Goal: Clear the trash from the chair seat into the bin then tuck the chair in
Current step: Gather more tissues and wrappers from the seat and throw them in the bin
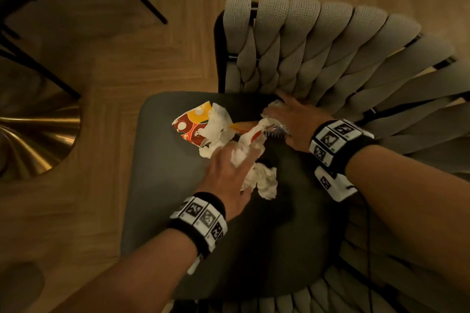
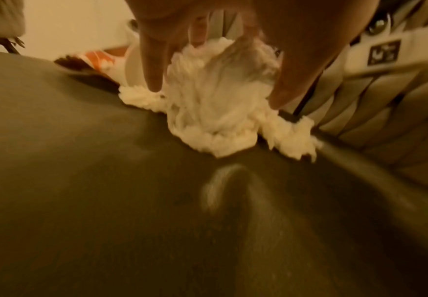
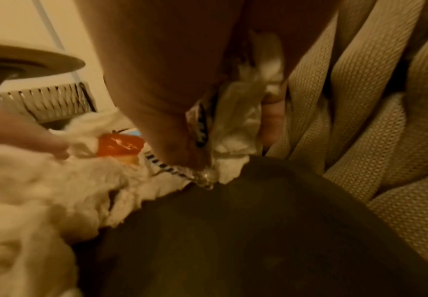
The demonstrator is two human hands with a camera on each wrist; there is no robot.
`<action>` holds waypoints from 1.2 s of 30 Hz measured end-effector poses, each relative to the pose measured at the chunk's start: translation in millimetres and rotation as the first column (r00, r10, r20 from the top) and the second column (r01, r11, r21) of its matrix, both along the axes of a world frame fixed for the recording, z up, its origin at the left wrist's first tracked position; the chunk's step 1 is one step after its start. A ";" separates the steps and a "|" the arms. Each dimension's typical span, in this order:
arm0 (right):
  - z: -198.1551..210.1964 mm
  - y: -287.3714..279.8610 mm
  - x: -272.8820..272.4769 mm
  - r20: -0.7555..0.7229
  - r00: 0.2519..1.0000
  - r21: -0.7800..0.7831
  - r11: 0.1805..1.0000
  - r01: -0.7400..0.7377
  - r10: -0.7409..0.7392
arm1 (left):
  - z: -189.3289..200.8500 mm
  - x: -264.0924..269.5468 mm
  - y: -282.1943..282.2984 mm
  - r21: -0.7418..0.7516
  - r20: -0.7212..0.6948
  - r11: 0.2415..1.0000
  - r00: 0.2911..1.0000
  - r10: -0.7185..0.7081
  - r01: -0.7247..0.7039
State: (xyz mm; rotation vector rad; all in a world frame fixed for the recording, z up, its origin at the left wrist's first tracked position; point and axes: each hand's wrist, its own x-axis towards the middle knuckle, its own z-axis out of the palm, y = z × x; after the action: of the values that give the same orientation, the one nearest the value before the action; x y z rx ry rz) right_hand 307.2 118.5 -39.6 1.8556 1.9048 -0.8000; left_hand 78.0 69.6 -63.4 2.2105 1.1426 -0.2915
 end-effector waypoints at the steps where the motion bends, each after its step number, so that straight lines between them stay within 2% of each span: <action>1: -7.2 2.4 0.4 0.004 1.000 -0.028 0.999 -0.026 0.026 | -7.1 3.7 -3.1 -0.019 -0.017 1.000 1.000 -0.023 0.023; 4: -25.9 4.5 -0.9 0.014 0.994 -0.096 0.990 -0.107 0.108 | -25.0 10.0 -8.6 -0.056 -0.145 0.995 0.985 -0.092 0.084; 6: -34.6 2.0 -3.6 -0.003 0.996 -0.116 0.989 -0.093 0.094 | -32.4 12.4 -5.9 -0.026 -0.217 0.992 0.968 -0.128 0.126; 12: -40.3 -8.8 -10.4 -0.069 0.997 -0.040 0.999 -0.032 0.029 | -39.7 11.5 -0.2 -0.060 -0.254 0.984 0.951 -0.177 0.167; 14: -36.6 -14.0 -10.4 -0.097 0.995 -0.049 0.998 0.030 -0.035 | -41.4 10.1 0.4 -0.088 -0.215 0.984 0.962 -0.170 0.154; 16: -31.8 -20.6 -8.7 -0.092 0.991 -0.063 0.994 0.087 -0.093 | -40.3 8.4 2.4 -0.093 -0.117 0.986 0.982 -0.149 0.138; 19: -23.3 -33.4 -5.2 -0.030 0.987 -0.107 0.983 0.152 -0.156 | -29.6 4.7 1.7 -0.082 0.020 0.992 0.995 -0.098 0.100; 22: -13.0 -46.7 -4.0 -0.034 0.972 -0.139 0.964 0.227 -0.234 | -13.3 -1.8 -1.5 -0.097 0.211 0.995 0.977 -0.009 0.030; 24: -7.6 -56.0 -2.0 -0.046 0.958 -0.159 0.949 0.272 -0.282 | 0.3 -5.2 -3.5 -0.135 0.285 0.991 0.957 0.049 -0.010; 30: 27.8 -88.4 -14.5 -0.094 0.900 -0.183 0.896 0.404 -0.425 | 49.6 -15.6 -6.4 -0.246 0.303 0.961 0.932 0.199 -0.125; 36: 53.6 -108.4 -44.2 -0.180 0.847 -0.276 0.852 0.445 -0.500 | 95.8 -33.6 7.8 -0.230 0.272 0.958 0.934 0.231 -0.170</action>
State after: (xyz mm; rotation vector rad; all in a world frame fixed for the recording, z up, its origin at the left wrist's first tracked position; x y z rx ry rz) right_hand 263.0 10.1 14.1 2.1916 1.3991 -1.4017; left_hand 44.4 77.4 32.4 1.8641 1.1070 0.0131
